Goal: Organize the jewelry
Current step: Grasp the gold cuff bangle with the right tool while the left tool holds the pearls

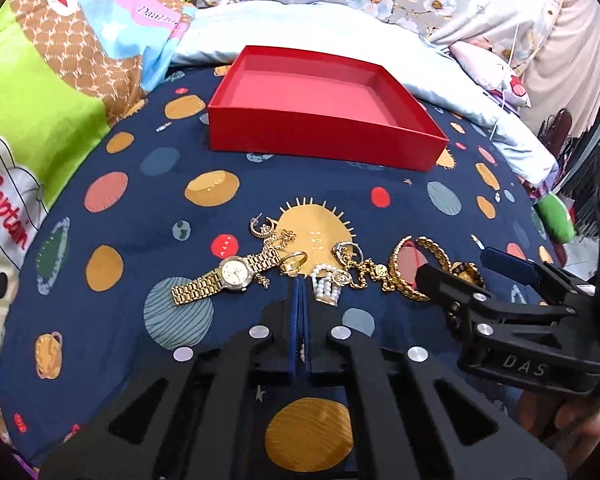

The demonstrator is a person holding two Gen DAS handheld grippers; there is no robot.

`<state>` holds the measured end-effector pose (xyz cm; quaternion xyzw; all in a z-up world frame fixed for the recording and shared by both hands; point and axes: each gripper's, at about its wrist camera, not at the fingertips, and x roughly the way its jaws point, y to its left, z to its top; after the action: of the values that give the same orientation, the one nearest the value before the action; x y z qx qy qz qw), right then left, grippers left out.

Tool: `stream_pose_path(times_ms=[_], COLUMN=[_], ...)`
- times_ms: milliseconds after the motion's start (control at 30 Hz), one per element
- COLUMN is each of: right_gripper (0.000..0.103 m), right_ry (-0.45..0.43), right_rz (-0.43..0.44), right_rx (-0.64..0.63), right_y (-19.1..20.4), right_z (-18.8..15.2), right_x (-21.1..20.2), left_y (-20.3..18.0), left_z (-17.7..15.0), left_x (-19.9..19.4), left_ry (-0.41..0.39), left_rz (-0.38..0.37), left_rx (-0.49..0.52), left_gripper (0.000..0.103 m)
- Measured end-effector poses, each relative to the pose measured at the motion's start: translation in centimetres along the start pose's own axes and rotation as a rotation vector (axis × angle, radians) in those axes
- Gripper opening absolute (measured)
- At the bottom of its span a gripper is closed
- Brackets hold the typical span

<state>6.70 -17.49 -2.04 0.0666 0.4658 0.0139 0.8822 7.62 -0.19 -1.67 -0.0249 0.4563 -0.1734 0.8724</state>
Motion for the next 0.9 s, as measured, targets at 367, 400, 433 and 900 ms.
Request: stream_pose_path(times_ms=[367,400,433,900], right_gripper=[0.09,0.09,0.09,0.088], right_ry=[0.015,0.017,0.02,0.045], right_rz=[-0.027,-0.027,-0.025,0.019], right_rx=[0.044,0.048,0.05,-0.022], right_y=[-2.0,-2.1,-2.2,0.1], right_z=[-0.7,-0.7,-0.7,0.6], right_x=[-0.3,-0.2,-0.1,2.0], left_y=[-1.5,-1.7,-1.9,0.1], left_z=[-0.6,-0.7,-0.7,0.1], left_x=[2.7,2.8,2.9,-0.3], left_ry=[0.063,0.059,0.056,0.014], left_rz=[0.0,0.009,0.014,0.022], left_rx=[0.043,0.056,0.067,0.007], left_gripper=[0.035,0.033,0.032,0.013])
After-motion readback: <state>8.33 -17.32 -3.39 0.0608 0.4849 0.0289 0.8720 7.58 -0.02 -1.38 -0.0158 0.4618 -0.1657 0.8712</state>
